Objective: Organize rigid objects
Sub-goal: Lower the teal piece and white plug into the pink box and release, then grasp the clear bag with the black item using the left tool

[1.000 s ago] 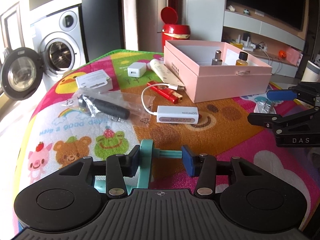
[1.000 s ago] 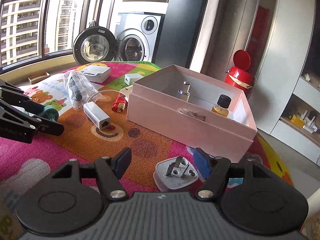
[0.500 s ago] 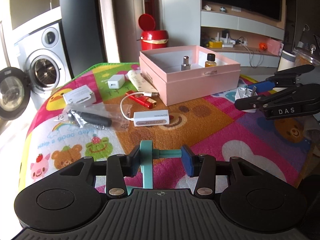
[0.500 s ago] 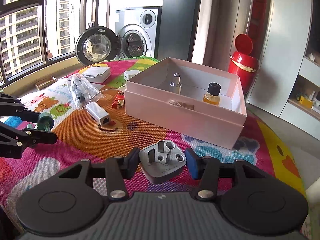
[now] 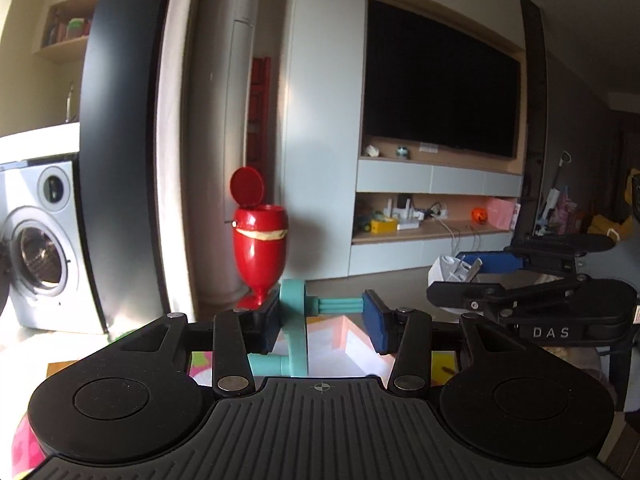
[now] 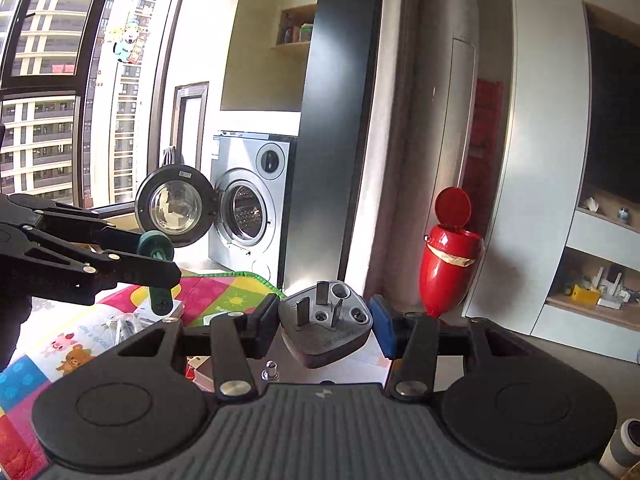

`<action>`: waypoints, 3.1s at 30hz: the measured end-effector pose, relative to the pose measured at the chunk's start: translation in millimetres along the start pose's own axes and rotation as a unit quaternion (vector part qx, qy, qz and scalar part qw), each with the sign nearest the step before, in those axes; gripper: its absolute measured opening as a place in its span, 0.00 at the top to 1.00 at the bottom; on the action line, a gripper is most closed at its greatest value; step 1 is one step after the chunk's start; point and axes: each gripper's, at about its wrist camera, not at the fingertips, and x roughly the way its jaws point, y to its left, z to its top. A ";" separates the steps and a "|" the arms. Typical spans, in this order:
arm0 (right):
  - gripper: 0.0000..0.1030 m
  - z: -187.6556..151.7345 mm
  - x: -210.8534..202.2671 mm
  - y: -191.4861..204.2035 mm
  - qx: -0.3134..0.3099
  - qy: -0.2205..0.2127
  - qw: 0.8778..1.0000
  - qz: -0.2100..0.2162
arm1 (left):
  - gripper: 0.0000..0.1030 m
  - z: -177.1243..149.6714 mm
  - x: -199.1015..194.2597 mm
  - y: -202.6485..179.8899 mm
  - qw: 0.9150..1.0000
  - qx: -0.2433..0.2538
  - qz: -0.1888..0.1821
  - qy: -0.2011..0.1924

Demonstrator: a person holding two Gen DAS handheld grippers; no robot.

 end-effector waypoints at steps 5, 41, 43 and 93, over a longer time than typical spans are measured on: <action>0.37 7.3 46.1 -20.4 0.055 0.011 0.998 -0.006 | 0.55 4.8 62.1 22.9 0.997 -0.079 0.004 0.015; 0.36 -45.7 155.2 188.6 -0.022 0.184 0.964 0.189 | 0.55 -165.1 -76.9 164.0 0.935 -0.231 0.253 0.093; 0.35 -29.9 187.2 189.1 -0.008 0.204 0.966 0.159 | 0.55 -168.9 -80.0 157.6 0.940 -0.208 0.250 0.104; 0.31 -128.7 72.0 148.0 -0.107 0.208 0.966 0.109 | 0.59 -196.6 -71.3 96.8 0.960 -0.109 0.176 0.189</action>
